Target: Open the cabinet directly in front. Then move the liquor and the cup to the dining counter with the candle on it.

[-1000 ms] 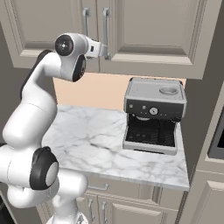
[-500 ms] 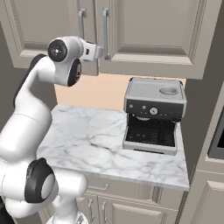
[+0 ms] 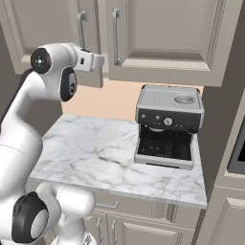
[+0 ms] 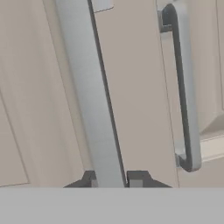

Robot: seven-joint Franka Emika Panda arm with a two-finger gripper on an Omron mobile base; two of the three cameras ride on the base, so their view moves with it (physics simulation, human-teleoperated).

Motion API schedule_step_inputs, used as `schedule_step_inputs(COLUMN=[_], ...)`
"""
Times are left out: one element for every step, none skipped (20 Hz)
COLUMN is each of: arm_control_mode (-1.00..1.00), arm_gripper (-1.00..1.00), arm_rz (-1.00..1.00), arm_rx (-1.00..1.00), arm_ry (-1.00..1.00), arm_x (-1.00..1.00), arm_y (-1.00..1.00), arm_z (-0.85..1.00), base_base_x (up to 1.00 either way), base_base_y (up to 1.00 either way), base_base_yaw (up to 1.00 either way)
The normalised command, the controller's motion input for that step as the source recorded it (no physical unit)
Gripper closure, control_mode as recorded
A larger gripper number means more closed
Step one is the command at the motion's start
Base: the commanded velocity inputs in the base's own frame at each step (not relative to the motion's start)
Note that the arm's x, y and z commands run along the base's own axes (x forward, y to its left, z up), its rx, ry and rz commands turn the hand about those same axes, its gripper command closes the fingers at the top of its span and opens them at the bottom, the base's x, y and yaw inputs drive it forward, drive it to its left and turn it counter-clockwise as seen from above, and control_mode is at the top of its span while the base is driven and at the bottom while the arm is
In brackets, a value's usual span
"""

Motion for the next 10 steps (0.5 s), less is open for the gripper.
schedule_step_inputs(arm_control_mode=[-1.00,-1.00,-1.00,-1.00,-1.00,-1.00,-1.00,-1.00,-1.00,-1.00], arm_gripper=[1.00,1.00,1.00,1.00,1.00,1.00,1.00,1.00,1.00,1.00], arm_rz=[-0.14,-0.14,-0.14,-0.14,-0.14,-0.14,-0.14,-0.13,-0.13,-0.13], arm_rx=[0.00,0.00,-0.01,-0.01,-0.01,-0.03,-0.03,-0.03,-0.04,-0.05], arm_ry=[-0.01,-0.01,-0.01,-0.01,-0.01,-0.01,-0.01,-0.02,-0.02,-0.03], arm_x=[-0.72,-0.72,-0.71,-0.67,-0.66,-0.64,-0.66,-0.69,-0.69,-0.71], arm_y=[0.34,0.38,0.40,0.44,0.44,0.47,0.49,0.49,0.51,0.51], arm_z=[0.30,0.32,0.32,0.36,0.37,0.36,0.34,0.31,0.31,0.27], base_base_x=[0.00,0.00,0.00,0.00,0.00,0.00,0.00,0.00,0.00,0.00], base_base_y=[0.00,0.00,0.00,0.00,0.00,0.00,0.00,0.00,0.00,0.00], base_base_yaw=[0.00,0.00,0.00,0.00,0.00,0.00,0.00,0.00,0.00,0.00])
